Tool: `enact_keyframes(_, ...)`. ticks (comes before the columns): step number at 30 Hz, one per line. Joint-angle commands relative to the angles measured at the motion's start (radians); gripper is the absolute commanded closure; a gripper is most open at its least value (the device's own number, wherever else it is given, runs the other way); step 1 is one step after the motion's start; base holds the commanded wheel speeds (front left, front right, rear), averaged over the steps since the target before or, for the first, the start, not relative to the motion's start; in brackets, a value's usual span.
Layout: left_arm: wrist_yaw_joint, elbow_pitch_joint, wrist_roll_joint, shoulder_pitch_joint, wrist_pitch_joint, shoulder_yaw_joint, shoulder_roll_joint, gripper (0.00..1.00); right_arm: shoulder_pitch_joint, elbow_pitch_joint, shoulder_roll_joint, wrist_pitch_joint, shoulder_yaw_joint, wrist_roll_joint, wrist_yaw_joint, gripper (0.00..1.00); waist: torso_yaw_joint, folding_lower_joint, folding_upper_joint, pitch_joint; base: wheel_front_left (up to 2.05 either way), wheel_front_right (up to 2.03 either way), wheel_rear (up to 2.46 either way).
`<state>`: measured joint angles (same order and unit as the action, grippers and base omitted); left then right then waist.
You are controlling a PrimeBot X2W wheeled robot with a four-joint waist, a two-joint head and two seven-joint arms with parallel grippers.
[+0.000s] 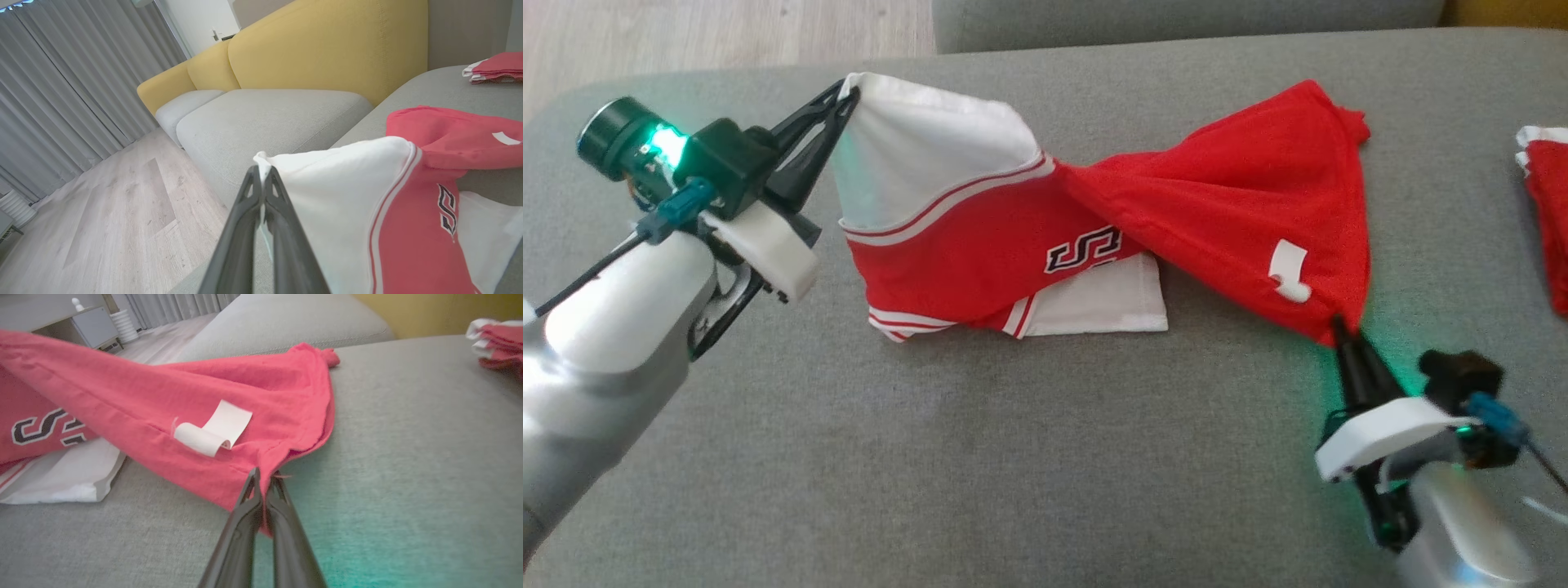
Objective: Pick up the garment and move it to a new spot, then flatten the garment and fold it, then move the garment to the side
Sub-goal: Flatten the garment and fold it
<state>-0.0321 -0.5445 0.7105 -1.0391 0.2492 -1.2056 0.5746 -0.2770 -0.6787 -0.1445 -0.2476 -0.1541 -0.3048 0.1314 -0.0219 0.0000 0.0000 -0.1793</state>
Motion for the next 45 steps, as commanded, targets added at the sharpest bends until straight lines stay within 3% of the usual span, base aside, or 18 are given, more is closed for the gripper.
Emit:
enact_keyframes(1, 0.011, 0.015, 0.007, -0.041, 0.008, 0.051, 0.047, 1.00, -0.001, 0.038, -0.019, -0.013, -0.009, 0.007, -0.001, 1.00, 0.003, 0.0000, 0.0000, 0.007, 0.00, 0.00, 0.00)
enact_keyframes(7, 0.017, 0.163, 0.030, 0.041, 0.012, 0.094, 0.119, 1.00, 0.111, 0.167, -0.092, 0.036, 0.011, -0.002, -0.001, 1.00, 0.034, 0.0000, 0.0000, 0.041, 0.00, 0.00, 0.00)
enact_keyframes(8, 0.030, 0.196, 0.026, 0.064, 0.012, 0.101, 0.138, 1.00, 0.126, 0.181, -0.098, 0.050, 0.013, -0.010, -0.001, 0.66, 0.039, 0.0000, 0.0000, 0.041, 0.00, 0.00, 0.00)
enact_keyframes(9, 0.046, 0.230, 0.021, 0.089, 0.012, 0.107, 0.157, 1.00, 0.142, 0.195, -0.102, 0.061, 0.015, -0.018, -0.001, 0.00, 0.043, 0.0000, 0.0000, 0.040, 0.00, 0.00, 0.00)
enact_keyframes(16, 0.198, 0.442, -0.010, 0.277, 0.012, 0.168, 0.258, 1.00, 0.260, 0.322, -0.100, 0.087, -0.037, -0.141, -0.001, 0.00, 0.049, 0.0000, 0.0000, 0.019, 0.00, 0.00, 0.00)
enact_keyframes(21, 0.247, 0.524, -0.020, 0.357, 0.012, 0.211, 0.287, 1.00, 0.310, 0.405, -0.134, 0.097, -0.118, -0.257, -0.001, 0.00, 0.040, 0.0000, 0.0000, 0.005, 0.00, 0.00, 0.00)
enact_keyframes(26, 0.257, 0.544, -0.035, 0.385, 0.012, 0.233, 0.295, 1.00, 0.309, 0.398, -0.155, 0.102, -0.115, -0.304, -0.001, 0.00, 0.034, 0.0000, 0.0000, -0.002, 0.00, 0.00, 0.00)
enact_keyframes(41, 0.244, 0.541, -0.045, 0.410, 0.013, 0.251, 0.293, 1.00, 0.244, 0.294, -0.128, 0.080, -0.141, -0.357, -0.001, 0.00, 0.027, 0.0000, 0.0000, 0.008, 0.00, 0.00, 0.00)
enact_keyframes(43, 0.240, 0.539, -0.046, 0.408, 0.013, 0.250, 0.290, 1.00, 0.234, 0.277, -0.130, 0.075, -0.152, -0.360, -0.001, 0.17, 0.022, 0.0000, 0.0000, 0.009, 0.00, 0.00, 0.00)
enact_keyframes(45, 0.237, 0.536, -0.047, 0.406, 0.013, 0.249, 0.288, 1.00, 0.227, 0.260, -0.130, 0.069, -0.160, -0.366, -0.001, 0.28, 0.018, 0.0000, 0.0000, 0.009, 0.00, 0.00, 0.00)
